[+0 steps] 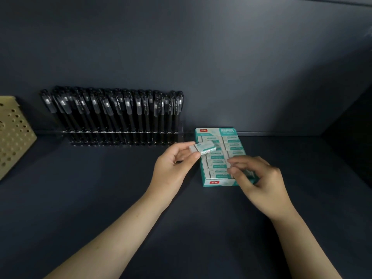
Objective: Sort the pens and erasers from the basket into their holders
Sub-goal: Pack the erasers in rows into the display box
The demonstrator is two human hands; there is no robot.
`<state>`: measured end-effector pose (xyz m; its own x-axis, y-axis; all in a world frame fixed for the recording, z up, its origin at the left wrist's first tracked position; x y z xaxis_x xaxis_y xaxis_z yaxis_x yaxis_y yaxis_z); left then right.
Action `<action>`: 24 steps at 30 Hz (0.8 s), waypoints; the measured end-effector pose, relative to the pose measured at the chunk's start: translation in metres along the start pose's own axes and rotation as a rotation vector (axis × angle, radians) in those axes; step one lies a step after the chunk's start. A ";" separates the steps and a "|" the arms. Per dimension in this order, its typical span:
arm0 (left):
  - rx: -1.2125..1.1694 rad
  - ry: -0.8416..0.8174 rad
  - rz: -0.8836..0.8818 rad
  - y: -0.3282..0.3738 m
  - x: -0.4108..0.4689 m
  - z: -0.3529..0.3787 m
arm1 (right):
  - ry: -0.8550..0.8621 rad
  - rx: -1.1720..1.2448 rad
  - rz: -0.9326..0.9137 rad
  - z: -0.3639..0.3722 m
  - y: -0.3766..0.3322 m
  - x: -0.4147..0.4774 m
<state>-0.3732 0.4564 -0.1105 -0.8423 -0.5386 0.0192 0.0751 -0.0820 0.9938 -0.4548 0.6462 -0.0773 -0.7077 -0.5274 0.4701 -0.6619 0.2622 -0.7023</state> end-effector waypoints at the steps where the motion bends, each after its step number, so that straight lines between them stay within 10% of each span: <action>1: -0.010 -0.003 0.007 0.001 -0.001 0.001 | -0.001 0.016 0.016 -0.001 0.001 0.000; 14: 0.064 -0.144 0.070 0.004 -0.018 0.035 | -0.050 0.279 0.049 0.001 -0.001 0.005; 24: 0.782 -0.176 0.475 0.007 -0.021 0.044 | 0.094 0.390 0.155 -0.028 0.017 0.005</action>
<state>-0.3784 0.5035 -0.0991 -0.8888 -0.2308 0.3960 0.1061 0.7370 0.6675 -0.4762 0.6709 -0.0721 -0.8232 -0.4247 0.3769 -0.4155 -0.0020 -0.9096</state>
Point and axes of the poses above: each hand's wrist, its own x-axis towards the middle knuckle, its own z-axis out of the palm, y = z × x, the point moved 9 cm from there along x, towards the middle knuckle, and after that the axes turned 2 degrees about -z, right-handed, at the moved point
